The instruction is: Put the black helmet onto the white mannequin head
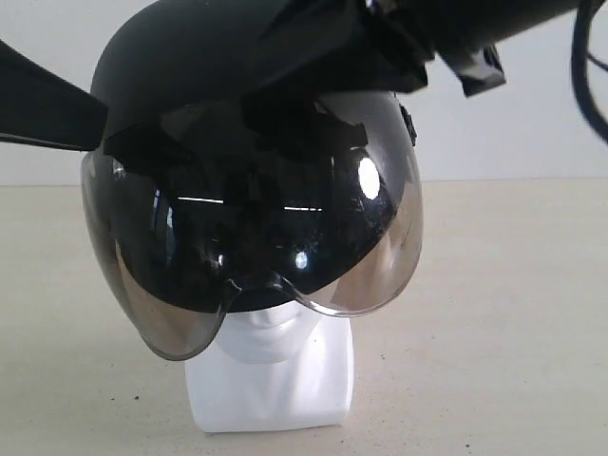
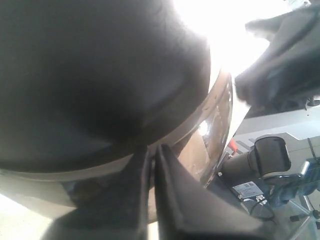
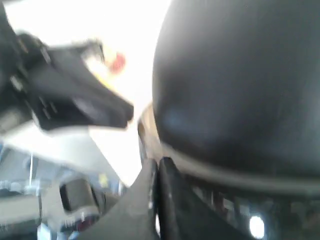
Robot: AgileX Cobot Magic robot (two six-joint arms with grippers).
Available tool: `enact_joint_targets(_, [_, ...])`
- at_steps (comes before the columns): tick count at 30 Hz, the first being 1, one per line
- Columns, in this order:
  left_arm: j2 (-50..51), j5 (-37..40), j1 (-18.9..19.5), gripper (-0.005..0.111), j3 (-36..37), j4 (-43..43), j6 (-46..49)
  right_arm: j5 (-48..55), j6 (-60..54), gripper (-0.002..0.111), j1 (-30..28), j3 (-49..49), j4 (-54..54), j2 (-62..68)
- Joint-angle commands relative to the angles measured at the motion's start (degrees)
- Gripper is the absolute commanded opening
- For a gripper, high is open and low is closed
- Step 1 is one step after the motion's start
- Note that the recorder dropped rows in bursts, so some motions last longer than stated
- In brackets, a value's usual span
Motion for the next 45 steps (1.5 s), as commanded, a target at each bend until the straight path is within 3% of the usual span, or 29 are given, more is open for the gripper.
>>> enact_joint_targets(1, [-0.46, -0.71, -0.35, 0.004, 0.23, -0.82, 0.53, -6.25, -1.14, 0.000, 0.14, -0.03, -0.81, -1.07])
enact_joint_targets(17, [-0.46, 0.88, -0.35, 0.004, 0.47, -1.05, 2.72, 5.09, -0.07, 0.000, 0.14, -0.03, -5.66, 2.32])
enact_joint_targets(23, [-0.46, 0.88, -0.35, 0.004, 3.93, -1.05, 2.72, 7.34, 0.98, 0.000, 0.14, -0.03, -6.81, 2.32])
enact_joint_targets(31, [-0.46, 0.88, -0.35, 0.004, 6.68, -1.05, 2.72, 7.81, 1.61, 0.000, 0.14, -0.03, -7.99, 2.32])
enact_joint_targets(37, [-0.46, 0.88, -0.35, 0.004, 6.68, -1.05, 2.89, 5.10, 1.36, 0.000, 0.18, 5.65, -7.60, 2.11])
enact_joint_targets(45, [-0.46, 0.88, -0.35, 0.004, 6.68, 0.61, 2.90, 1.12, 1.36, 0.000, 3.55, 9.33, -8.05, 2.10])
